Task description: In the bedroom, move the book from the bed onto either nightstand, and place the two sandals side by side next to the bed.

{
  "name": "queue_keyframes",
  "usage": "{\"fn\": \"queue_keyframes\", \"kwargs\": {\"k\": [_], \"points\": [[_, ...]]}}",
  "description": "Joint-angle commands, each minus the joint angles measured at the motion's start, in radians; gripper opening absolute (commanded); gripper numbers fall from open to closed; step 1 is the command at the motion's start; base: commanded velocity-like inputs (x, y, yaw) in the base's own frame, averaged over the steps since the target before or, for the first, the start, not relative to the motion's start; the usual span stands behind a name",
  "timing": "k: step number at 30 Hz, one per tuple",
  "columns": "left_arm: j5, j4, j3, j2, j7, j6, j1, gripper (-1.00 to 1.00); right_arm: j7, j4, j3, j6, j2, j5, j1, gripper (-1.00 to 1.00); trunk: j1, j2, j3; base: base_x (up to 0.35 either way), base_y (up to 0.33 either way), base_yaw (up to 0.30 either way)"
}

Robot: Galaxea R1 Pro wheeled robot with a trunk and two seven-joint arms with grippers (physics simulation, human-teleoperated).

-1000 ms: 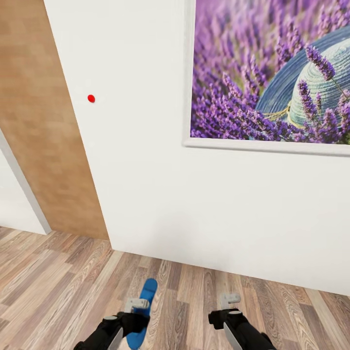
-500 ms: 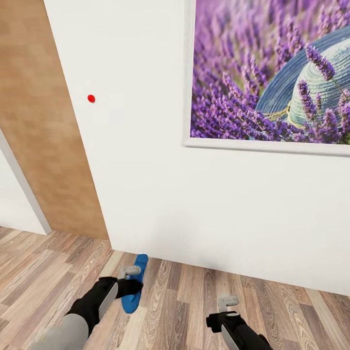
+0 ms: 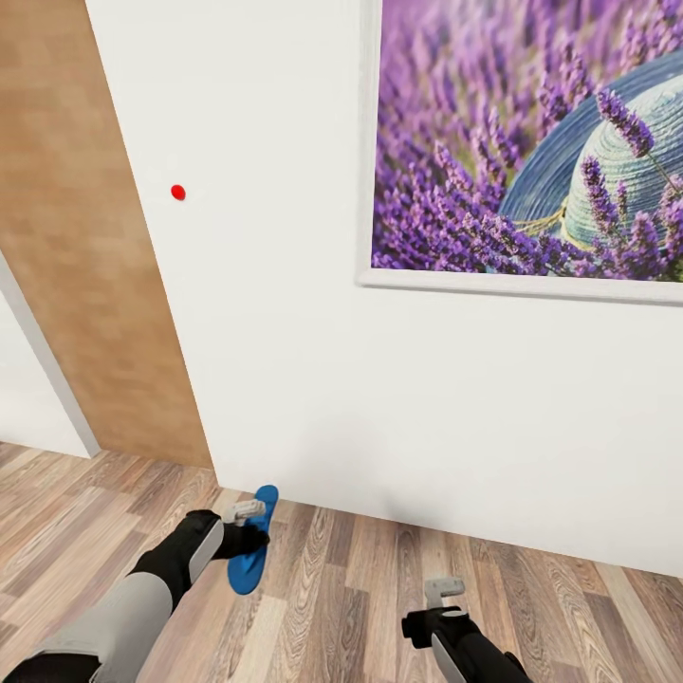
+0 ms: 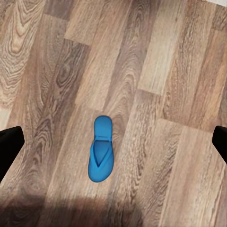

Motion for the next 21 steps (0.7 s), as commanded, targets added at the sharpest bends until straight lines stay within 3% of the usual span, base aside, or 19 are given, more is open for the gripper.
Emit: {"fn": "queue_keyframes", "kwargs": {"k": [1, 12, 16, 21], "points": [[0.006, -0.002, -0.005, 0.001, 0.011, 0.005, 0.0, -1.0, -0.005, -0.003, 0.008, 0.007, 0.0, 0.001, 0.0, 1.0, 0.0, -0.001, -0.001, 0.0, 0.0, 0.0], [0.005, -0.002, -0.008, 0.0, 0.052, 0.0, -0.001, -1.0, -0.004, -0.009, 0.009, 0.001, -0.001, 0.001, 0.001, 1.0, 0.0, -0.001, -0.001, 0.0, 0.0, 0.0], [0.005, -0.004, -0.009, -0.001, 0.055, -0.002, -0.002, -1.0, -0.004, -0.005, 0.009, -0.046, -0.003, 0.001, 0.001, 1.0, 0.0, -0.001, -0.001, 0.0, 0.0, 0.0], [0.011, -0.032, -0.008, -0.009, 0.042, 0.003, -0.031, -1.0, 0.007, -0.011, -0.007, -0.041, 0.015, -0.001, -0.028, 1.0, 0.0, -0.001, -0.001, 0.0, 0.0, 0.0]]}}
